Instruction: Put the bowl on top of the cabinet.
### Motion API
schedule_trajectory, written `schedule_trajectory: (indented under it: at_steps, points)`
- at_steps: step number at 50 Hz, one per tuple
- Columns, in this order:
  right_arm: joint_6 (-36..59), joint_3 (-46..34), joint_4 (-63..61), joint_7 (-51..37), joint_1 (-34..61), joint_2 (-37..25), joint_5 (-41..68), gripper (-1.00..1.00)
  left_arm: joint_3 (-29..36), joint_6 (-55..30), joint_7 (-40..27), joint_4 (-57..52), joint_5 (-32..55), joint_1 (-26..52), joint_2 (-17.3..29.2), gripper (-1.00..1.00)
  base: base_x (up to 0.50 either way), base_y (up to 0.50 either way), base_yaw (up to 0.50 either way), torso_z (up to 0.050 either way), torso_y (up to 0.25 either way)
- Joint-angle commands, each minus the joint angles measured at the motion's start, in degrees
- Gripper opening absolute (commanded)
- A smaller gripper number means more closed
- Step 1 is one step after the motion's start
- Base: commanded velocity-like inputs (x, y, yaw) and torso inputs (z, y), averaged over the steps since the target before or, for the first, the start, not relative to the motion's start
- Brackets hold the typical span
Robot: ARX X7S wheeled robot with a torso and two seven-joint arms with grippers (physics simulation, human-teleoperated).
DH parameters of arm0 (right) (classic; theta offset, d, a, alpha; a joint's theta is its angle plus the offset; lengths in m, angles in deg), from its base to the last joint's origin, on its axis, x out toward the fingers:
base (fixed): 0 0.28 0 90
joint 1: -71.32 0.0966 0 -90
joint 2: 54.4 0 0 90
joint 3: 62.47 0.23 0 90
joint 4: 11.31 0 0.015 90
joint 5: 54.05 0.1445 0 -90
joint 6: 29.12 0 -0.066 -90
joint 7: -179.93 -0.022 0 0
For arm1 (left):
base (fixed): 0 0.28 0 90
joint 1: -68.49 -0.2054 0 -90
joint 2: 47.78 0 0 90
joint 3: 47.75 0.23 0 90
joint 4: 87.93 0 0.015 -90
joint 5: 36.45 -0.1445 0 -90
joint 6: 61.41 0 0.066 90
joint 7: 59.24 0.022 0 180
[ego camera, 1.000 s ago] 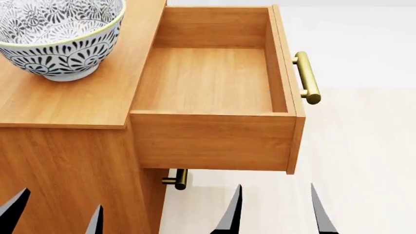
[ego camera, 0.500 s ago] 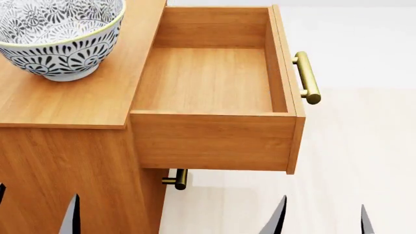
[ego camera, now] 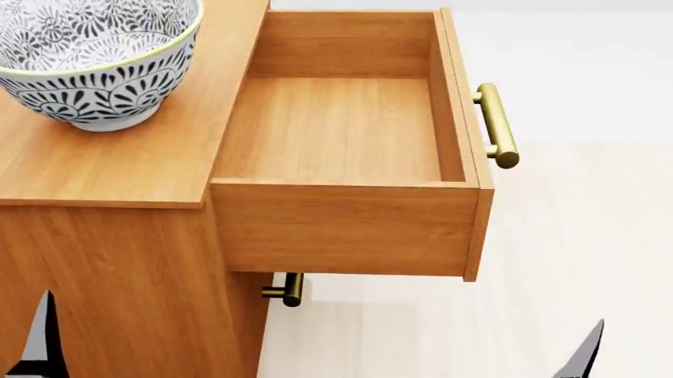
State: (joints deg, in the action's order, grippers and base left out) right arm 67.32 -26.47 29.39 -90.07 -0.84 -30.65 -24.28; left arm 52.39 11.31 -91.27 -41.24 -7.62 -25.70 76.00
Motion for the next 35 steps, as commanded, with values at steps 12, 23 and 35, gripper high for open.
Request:
schedule_trajectory:
  at_steps: [12, 23, 35]
  points:
    - [-1.2, 43.7, -8.8, 0.5, -40.2, -4.7, -1.6, 1.00, -11.2, 1.9, -3.4, -1.0, 2.2, -3.3, 0.6, 1.00, 0.00, 0.00, 0.00, 0.000, 0.000]
    - [-3.9, 67.3, -10.7, 4.2, -62.8, 0.8, -3.0, 1.00, -14.2, 2.6, -3.9, -1.5, 3.7, -4.9, 1.4, 1.00, 0.00, 0.00, 0.00, 0.000, 0.000]
    - [0.5, 82.3, -10.7, 29.9, -62.8, 26.5, -5.4, 1.00, -16.3, 3.2, -4.3, -1.8, 4.5, -6.1, 1.9, 1.00, 0.00, 0.00, 0.00, 0.000, 0.000]
